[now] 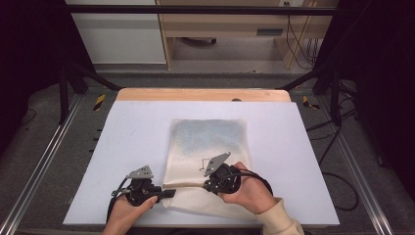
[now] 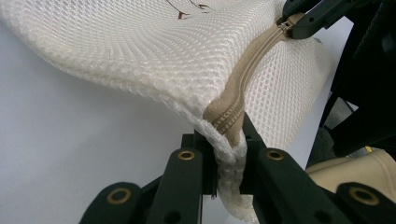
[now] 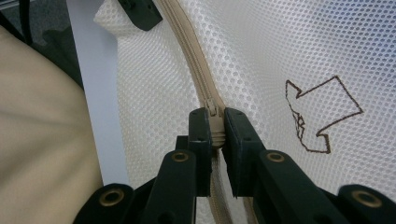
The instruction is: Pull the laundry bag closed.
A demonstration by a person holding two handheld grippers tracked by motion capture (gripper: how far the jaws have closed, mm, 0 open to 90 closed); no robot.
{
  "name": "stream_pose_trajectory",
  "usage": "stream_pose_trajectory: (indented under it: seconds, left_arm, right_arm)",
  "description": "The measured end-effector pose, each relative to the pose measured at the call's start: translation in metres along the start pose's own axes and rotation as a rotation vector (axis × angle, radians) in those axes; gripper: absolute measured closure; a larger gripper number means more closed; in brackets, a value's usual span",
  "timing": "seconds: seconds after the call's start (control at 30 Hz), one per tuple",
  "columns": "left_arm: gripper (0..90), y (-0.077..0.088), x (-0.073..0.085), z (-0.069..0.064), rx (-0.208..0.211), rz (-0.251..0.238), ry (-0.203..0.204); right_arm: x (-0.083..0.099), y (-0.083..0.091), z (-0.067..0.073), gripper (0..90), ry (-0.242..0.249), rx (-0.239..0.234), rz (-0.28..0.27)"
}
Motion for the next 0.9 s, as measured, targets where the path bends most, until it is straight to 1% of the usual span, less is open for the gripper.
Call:
stream_pose_trajectory:
  seconds: [0.27, 0.57, 0.63, 0.9]
  left_arm:
    - [83.2, 0.000, 0.000, 0.000, 0.001, 0.001, 0.000]
    - [83.2, -0.001, 0.000, 0.000, 0.002, 0.001, 0.000]
    - [83.2, -0.001, 0.000, 0.000, 0.003, 0.003, 0.000]
    - [83.2, -0.001, 0.001, -0.001, 0.003, 0.004, -0.001]
  right_arm:
    - [0.005, 0.003, -0.002, 82.0, -0.018, 0.008, -0.001]
    - [0.010, 0.006, -0.002, 82.0, -0.019, 0.007, -0.007]
    - [0.011, 0.006, -0.002, 82.0, -0.019, 0.012, -0.001]
    - [0.015, 0.008, -0.003, 82.0, -0.032, 0.014, -0.004]
Point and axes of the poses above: each handheld gripper's, and its own axes: y roughly backward along the jaws, x roughly out of its underside, z roughly to its left, the point moved 10 cm from there along -y, roughly forward along the jaws, and after that the axes turned 8 degrees about z, right-handed, at the moved point
